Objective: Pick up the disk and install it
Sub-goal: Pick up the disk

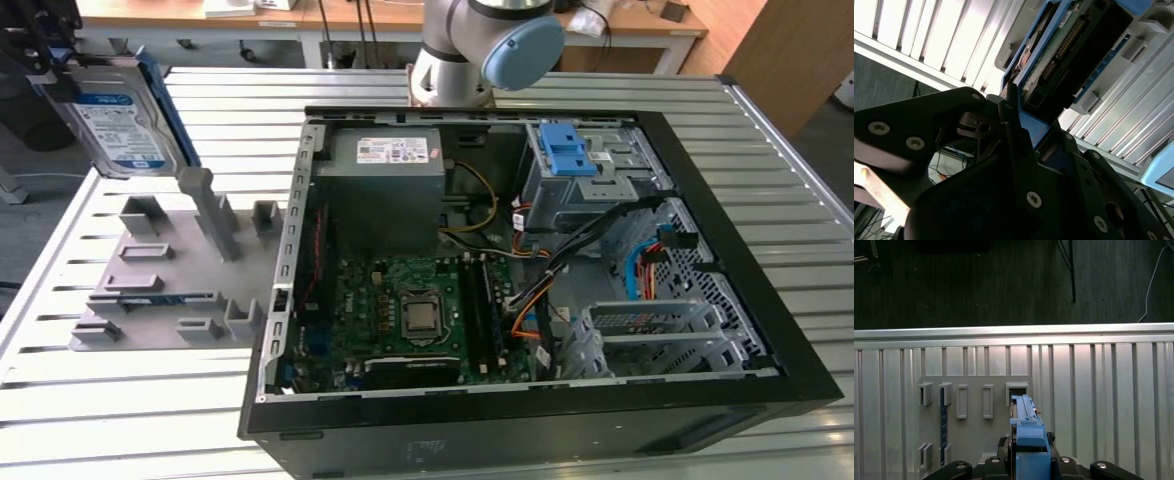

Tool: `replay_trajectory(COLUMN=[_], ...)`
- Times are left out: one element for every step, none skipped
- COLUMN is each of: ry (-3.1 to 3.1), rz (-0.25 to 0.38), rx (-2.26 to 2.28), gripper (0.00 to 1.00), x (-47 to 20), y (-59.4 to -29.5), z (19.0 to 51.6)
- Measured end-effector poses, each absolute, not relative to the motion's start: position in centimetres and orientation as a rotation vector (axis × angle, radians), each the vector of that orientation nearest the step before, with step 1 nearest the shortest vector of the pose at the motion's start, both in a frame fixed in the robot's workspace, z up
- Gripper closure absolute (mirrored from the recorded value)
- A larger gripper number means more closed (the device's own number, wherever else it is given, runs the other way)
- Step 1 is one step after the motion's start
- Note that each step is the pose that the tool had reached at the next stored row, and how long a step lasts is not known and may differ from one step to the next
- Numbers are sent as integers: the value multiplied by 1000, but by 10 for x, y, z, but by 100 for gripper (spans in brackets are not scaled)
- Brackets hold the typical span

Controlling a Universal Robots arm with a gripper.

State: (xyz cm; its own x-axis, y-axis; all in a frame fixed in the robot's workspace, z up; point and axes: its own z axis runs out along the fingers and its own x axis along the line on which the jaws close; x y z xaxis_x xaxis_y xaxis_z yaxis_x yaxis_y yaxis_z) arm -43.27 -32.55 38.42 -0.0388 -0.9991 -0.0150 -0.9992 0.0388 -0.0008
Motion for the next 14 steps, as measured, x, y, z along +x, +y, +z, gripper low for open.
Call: replay_trajectory(ry=[2256,2256,2256,2256,2256,2256,2256,2256,2256,2256,2256,2256,2256,2256], rz=[15,15,15,15,15,15,15,15,15,15,15,15,16,15], rx=[-2170,-2170,-2170,-2170,-2170,-2170,-2170,-2170,-2170,-2170,-2170,-2170,-2170,-2170], gripper=[64,64,64,64,64,64,64,64,64,64,64,64,64,64], x=[-433,-433,-433,-433,-433,-433,-433,-433,-433,-433,-433,-433,-433,-433], y=[-326,-326,-325,-325,-325,-325,-325,-325,-325,-325,-325,-325,-325,-325], z=[385,386,386,387,387,388,389,389,390,390,391,392,393,394])
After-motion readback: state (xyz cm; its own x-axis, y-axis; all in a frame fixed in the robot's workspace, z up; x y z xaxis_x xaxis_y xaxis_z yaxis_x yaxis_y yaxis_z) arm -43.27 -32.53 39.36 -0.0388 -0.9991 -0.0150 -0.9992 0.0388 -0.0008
